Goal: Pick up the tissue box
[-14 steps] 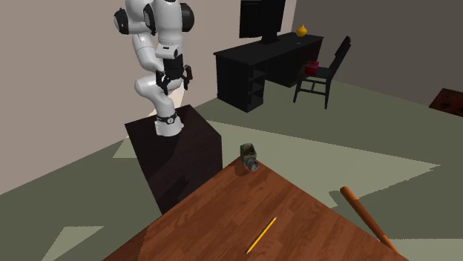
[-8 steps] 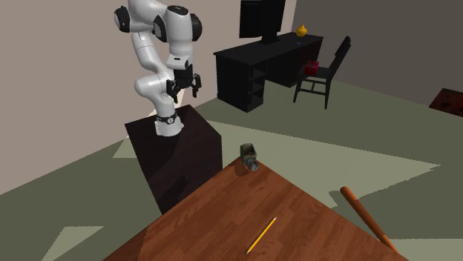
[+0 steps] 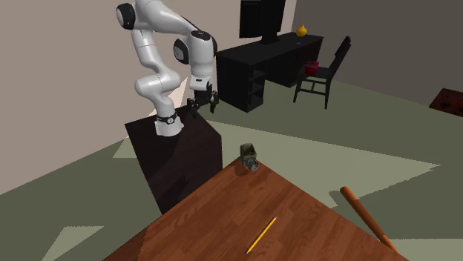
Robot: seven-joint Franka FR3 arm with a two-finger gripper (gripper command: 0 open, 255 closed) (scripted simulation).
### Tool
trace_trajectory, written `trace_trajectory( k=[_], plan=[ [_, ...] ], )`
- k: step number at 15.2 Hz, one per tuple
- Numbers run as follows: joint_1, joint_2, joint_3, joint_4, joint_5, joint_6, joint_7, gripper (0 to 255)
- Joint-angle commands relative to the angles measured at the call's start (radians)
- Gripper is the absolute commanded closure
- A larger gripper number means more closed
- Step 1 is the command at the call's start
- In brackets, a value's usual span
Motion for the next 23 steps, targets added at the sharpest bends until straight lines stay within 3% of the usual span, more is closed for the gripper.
trace_trajectory(
  k=[1, 12, 23],
  plan=[
    [0.003, 0.063, 0.019, 0.006, 0.003, 0.063, 0.029, 0],
    [0.022, 0.471, 0.103, 0.169, -0.07, 0.318, 0.222, 0],
    [0.112, 0.901, 0.083, 0.497, -0.206, 0.423, 0.402, 0]
  ],
)
